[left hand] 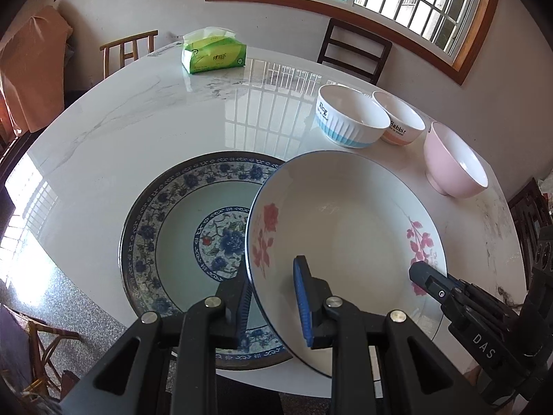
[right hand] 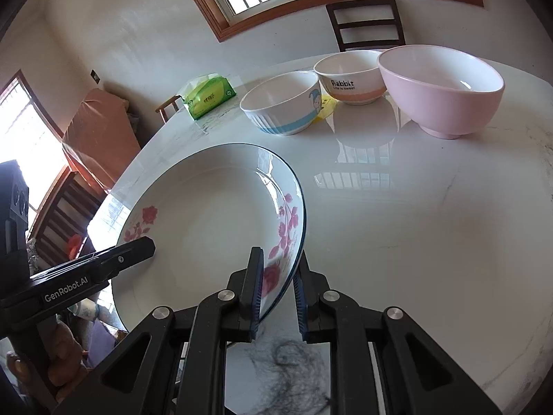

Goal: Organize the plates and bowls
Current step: 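Carry the pink-flowered plate over the blue-and-white stack and lower it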

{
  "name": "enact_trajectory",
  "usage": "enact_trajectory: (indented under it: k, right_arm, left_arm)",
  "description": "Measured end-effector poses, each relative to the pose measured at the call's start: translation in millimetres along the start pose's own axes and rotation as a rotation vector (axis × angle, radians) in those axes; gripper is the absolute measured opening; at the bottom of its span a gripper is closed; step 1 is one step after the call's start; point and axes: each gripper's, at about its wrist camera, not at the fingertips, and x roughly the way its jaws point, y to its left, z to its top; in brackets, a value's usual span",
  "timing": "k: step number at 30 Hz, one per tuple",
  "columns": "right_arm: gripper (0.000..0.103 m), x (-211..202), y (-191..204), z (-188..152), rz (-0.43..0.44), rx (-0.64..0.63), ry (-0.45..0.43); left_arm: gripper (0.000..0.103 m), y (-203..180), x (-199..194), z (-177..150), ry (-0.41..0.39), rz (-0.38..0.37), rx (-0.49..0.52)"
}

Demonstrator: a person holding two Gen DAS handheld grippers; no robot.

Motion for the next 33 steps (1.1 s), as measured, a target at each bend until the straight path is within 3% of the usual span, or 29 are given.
enact_trajectory:
  k: [16,33]
  right_arm:
    - [0.018,39.0,67.2,-1.5,0.017,-0.119,0.075]
    - [0.019,59.0,96.4,-1.0,0.021,-0.172,0.108]
  left_arm:
    - [0.024,63.3,-3.7,-1.4,0.0,0.038,-0.099]
    - [0.024,92.3,2.6,3.2,0.01,0.043,-0.138]
